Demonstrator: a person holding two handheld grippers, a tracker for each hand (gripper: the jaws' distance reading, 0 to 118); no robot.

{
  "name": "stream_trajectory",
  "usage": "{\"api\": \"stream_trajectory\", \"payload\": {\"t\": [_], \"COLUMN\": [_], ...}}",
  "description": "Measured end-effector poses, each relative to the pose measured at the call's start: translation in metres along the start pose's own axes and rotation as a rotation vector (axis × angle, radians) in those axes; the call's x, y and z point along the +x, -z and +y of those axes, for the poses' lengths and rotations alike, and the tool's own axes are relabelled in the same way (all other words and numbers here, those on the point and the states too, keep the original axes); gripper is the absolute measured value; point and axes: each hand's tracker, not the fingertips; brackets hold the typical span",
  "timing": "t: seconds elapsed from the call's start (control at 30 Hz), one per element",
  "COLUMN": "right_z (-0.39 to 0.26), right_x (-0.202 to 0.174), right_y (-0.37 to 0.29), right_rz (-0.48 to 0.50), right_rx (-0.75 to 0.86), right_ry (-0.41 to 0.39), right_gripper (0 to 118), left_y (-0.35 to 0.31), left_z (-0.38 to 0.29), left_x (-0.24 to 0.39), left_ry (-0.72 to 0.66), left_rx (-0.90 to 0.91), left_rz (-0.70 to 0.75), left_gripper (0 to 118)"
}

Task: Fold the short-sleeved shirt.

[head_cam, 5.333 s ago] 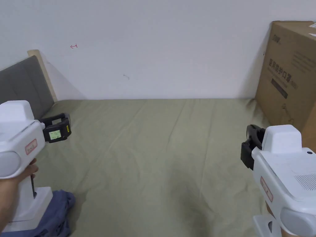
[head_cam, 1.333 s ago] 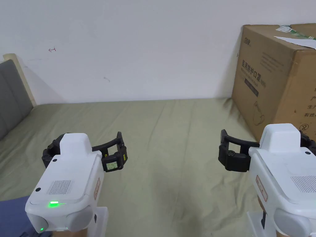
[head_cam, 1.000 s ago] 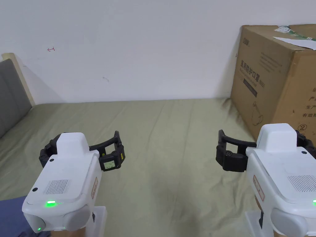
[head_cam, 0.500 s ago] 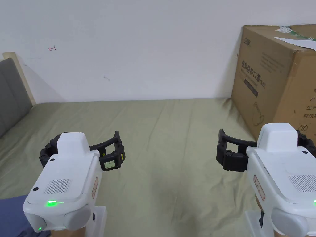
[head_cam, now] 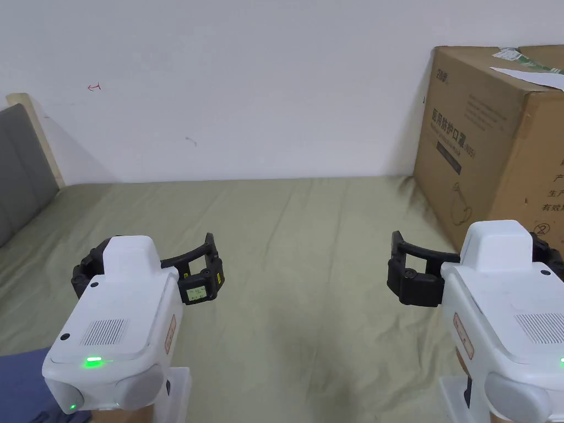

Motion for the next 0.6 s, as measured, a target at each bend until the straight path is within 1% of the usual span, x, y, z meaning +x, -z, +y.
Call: {"api": "stream_trajectory", "payload": {"t": [0.6], "right_z": [-0.0002], "right_x": [0.0003], "right_y": [0.0018], "right_rz": [-0.003], "right_rx": [-0.01], "right_ry": [-0.004], "right_gripper": [118], "left_y": [0.0006], "left_z": [0.0011], "left_x": [-0.0003], "left_ry": [0.007], "left_rx": [0.0], "left_rz": [0.0], "left_gripper": [118]}}
